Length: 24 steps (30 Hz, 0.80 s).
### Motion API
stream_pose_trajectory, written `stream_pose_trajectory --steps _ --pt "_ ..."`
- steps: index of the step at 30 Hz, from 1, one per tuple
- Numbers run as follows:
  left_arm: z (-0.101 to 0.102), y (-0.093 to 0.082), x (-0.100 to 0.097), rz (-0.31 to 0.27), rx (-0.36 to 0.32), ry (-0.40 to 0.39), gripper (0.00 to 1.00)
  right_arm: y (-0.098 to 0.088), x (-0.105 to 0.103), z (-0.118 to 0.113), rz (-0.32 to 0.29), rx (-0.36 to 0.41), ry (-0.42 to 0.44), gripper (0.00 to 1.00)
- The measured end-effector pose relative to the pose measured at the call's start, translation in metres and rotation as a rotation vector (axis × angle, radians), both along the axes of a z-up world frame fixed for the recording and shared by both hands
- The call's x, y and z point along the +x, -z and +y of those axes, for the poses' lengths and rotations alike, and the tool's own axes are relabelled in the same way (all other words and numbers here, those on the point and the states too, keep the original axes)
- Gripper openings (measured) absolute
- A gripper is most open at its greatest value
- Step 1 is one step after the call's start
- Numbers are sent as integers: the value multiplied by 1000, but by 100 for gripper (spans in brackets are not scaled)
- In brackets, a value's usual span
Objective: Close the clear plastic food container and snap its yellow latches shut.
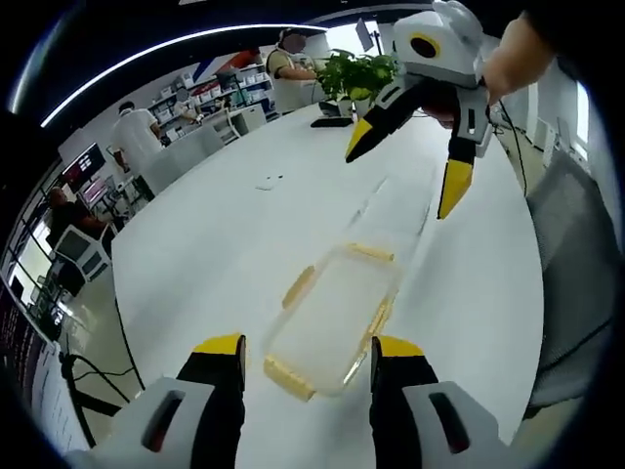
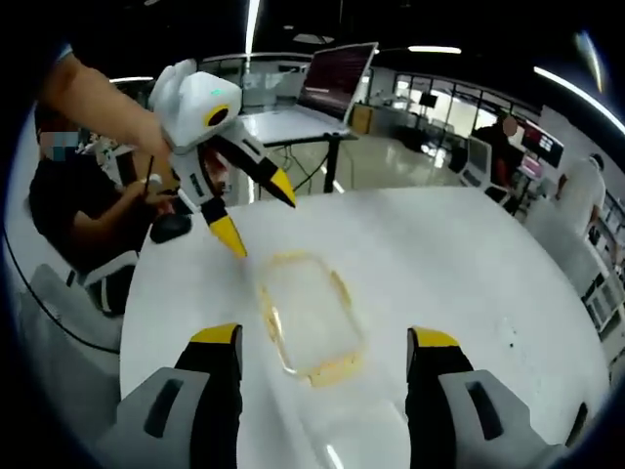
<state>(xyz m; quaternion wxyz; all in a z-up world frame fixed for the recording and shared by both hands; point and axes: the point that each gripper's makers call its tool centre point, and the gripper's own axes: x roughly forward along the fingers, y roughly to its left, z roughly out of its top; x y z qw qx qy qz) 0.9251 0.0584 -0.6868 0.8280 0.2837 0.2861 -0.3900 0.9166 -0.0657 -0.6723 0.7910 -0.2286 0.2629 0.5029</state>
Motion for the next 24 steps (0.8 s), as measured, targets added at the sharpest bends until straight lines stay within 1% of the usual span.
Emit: stream_pose_trajectory --steps 7,10,15,20,21,22,23,24 --pt "2 2 11 8 16 48 46 15 7 3 13 -37 -31 65" --pt "3 2 16 12 15 55 46 23 10 4 15 -61 -51 65" --pt "5 3 22 19 23 83 46 31 11 7 23 -84 -84 65" --pt "9 13 17 78 57 157 47 40 12 11 40 -114 -128 65" --pt "11 17 15 92 74 179 47 42 12 11 46 -117 -131 65" --pt "13 24 10 135 95 202 48 44 13 11 53 -119 -134 65" --pt "15 27 8 159 103 204 49 46 13 11 58 -126 -140 65" --pt "17 31 9 170 104 203 51 47 13 11 59 -130 -144 65"
